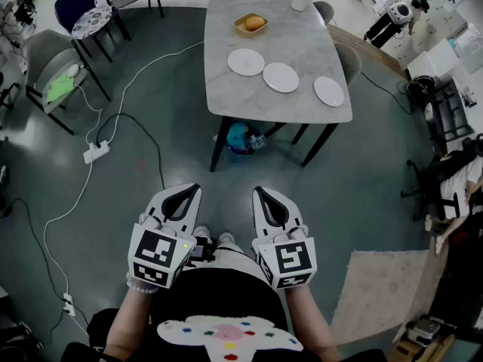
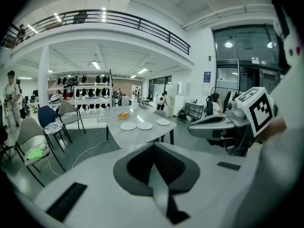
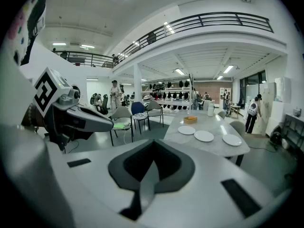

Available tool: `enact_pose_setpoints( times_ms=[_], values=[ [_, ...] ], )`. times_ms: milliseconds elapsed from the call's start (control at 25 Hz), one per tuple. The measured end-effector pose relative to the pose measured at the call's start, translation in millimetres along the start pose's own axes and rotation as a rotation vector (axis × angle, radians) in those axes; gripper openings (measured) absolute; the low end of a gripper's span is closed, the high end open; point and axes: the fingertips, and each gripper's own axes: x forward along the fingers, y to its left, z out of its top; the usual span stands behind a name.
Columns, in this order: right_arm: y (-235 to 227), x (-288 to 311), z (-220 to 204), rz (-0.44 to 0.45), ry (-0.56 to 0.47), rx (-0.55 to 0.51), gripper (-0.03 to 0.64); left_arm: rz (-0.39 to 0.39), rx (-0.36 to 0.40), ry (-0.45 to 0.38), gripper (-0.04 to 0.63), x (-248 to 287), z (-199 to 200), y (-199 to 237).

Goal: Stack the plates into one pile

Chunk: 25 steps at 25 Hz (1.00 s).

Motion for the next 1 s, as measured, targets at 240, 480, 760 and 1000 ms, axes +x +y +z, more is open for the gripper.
enact_pose_setpoints(
  times_ms=[240, 480, 760, 1000],
  values=[
    [-1.7, 4.9, 2.0, 0.002, 0.000, -0.005, 0.005, -0.007, 0.007, -0.013, 0.011, 4.0, 3.5, 1.9],
    [-3.6, 4.4, 1.9, 0.005, 0.001, -0.005, 0.005, -0.004, -0.001, -0.015, 0.011, 5.7, 4.1, 1.1],
    [-9.4, 4.1, 0.8, -0.018, -0.013, 0.054, 0.005, 0.028, -0.003, -0.014, 0.011, 7.8, 0.4, 4.0],
    [-6.2, 3.5, 1.6, 0.015, -0.014, 0.046, 0.068, 0.033, -0.058, -0.036, 0.107, 8.5, 2.4, 2.3]
  ],
)
